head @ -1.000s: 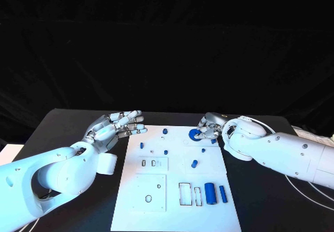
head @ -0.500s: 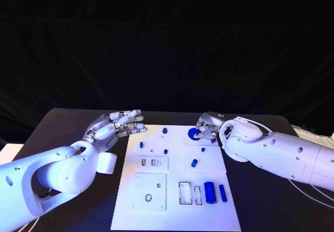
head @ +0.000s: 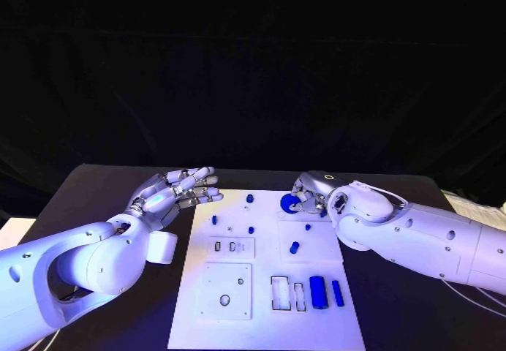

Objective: Assemble the parts on the task board

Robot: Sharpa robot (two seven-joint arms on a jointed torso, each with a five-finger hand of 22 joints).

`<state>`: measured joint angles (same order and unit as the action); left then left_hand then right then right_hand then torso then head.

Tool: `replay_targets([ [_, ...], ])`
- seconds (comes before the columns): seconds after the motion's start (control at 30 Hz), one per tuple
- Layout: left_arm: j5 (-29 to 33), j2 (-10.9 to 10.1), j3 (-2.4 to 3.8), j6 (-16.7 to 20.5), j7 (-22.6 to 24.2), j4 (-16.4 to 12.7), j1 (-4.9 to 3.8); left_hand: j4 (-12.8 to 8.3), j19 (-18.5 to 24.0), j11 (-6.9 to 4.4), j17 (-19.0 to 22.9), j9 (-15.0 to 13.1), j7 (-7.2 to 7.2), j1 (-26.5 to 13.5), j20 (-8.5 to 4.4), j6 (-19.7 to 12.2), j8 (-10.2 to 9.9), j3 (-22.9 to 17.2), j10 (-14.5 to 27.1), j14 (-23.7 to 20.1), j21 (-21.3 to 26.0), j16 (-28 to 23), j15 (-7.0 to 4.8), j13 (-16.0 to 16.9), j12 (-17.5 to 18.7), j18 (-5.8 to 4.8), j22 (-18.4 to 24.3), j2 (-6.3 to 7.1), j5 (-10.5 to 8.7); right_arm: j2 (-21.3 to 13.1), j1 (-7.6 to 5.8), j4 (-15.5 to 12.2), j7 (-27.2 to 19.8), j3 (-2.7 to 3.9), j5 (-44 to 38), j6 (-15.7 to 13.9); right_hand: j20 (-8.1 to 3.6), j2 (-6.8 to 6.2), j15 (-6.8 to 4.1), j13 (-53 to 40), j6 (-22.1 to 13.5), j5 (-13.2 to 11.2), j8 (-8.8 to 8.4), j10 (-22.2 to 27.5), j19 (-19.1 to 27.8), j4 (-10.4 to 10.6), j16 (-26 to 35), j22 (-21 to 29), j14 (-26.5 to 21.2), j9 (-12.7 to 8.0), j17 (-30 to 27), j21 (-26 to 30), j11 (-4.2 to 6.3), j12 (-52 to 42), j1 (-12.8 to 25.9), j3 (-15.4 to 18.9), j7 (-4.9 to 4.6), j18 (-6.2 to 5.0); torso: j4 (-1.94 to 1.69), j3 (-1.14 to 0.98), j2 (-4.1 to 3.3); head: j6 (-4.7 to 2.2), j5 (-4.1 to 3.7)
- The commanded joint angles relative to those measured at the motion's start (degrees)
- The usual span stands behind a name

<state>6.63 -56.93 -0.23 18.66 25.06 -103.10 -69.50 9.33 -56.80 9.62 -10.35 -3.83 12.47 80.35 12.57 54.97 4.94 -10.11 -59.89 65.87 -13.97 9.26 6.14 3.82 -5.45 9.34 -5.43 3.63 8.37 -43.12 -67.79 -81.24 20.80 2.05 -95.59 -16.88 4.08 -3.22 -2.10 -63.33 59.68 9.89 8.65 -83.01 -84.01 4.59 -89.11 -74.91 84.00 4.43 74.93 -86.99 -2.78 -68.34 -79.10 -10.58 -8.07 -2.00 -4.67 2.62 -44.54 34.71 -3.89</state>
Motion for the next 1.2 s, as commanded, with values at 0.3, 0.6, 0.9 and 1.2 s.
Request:
replay_targets([
  [0.3, 0.12, 0.24, 0.04, -1.08, 0.24, 0.11, -0.06, -0.36, -0.5, -0.02, -0.11, 0.03, 0.3, -0.25, 0.11, -0.1, -0.34, 0.04, 0.23, 0.27, 0.34, -0.41, 0.31, -0.04, 0.44, 1.14, 0.08, -0.33, -0.32, 2.55, -0.62, -4.63, 1.5, 0.03, -6.1, -3.75, -0.6, 1.13, -0.48, -23.47, 2.44, 0.98, -0.01, -5.05, -3.23, -0.03, -0.28, -8.66, 5.68, 0.78, 13.57, -0.36, 1.39, -17.76, -0.28, -1.83, 1.85, 0.62, -0.06, 0.02, -0.01, 0.04, 0.48],
  [0.6, 0.12, 0.33, 0.04, -1.13, 0.23, 0.08, -0.06, -0.36, -0.5, -0.02, -0.11, 0.03, 0.3, -0.25, 0.11, -0.1, -0.34, 0.04, 0.23, 0.27, 0.34, -0.41, 0.31, -0.04, 0.44, 1.14, 0.08, -0.33, -0.32, 6.97, -0.44, -3.3, 1.06, -0.25, -7.47, -2.85, -0.63, 1.0, -0.49, -23.43, 2.38, 0.88, -0.21, -5.03, -3.23, -0.02, -0.27, -8.68, 5.68, 0.79, 13.56, -0.36, 1.4, -17.66, 0.11, -2.58, 1.84, 0.62, -0.02, -0.05, -0.05, 0.19, 0.86],
  [0.9, 0.12, 0.48, 0.04, -1.16, 0.22, 0.14, -0.07, -0.36, -0.5, -0.02, -0.11, 0.03, 0.3, -0.25, 0.11, -0.1, -0.34, 0.04, 0.23, 0.27, 0.34, -0.41, 0.31, -0.04, 0.44, 1.14, 0.08, -0.33, -0.32, 10.47, 0.1, -0.26, 0.58, -0.63, -7.25, -1.6, -0.62, 0.73, -0.46, -23.27, 2.23, 0.84, -0.44, -4.93, -3.22, 0.0, -0.25, -8.68, 5.67, 0.77, 13.52, -0.36, 1.33, -17.43, 0.54, -3.06, 1.75, 0.62, -0.04, 0.0, -0.02, 0.45, 1.05],
  [1.2, 0.12, 0.55, 0.04, -1.16, 0.19, 0.14, -0.07, -0.36, -0.5, -0.02, -0.11, 0.03, 0.3, -0.25, 0.11, -0.1, -0.34, 0.04, 0.23, 0.27, 0.34, -0.41, 0.31, -0.04, 0.44, 1.14, 0.08, -0.33, -0.32, 12.09, 0.19, 1.85, 0.42, -0.81, -6.8, -0.32, -0.54, 0.2, -0.34, -23.02, 1.76, 0.45, -0.92, -4.76, -3.14, 0.14, -0.19, -8.5, 5.64, 0.69, 13.38, -0.28, 1.15, -17.05, 1.36, -3.57, 1.52, 0.59, 0.18, -0.03, 0.0, 0.53, 1.27],
])
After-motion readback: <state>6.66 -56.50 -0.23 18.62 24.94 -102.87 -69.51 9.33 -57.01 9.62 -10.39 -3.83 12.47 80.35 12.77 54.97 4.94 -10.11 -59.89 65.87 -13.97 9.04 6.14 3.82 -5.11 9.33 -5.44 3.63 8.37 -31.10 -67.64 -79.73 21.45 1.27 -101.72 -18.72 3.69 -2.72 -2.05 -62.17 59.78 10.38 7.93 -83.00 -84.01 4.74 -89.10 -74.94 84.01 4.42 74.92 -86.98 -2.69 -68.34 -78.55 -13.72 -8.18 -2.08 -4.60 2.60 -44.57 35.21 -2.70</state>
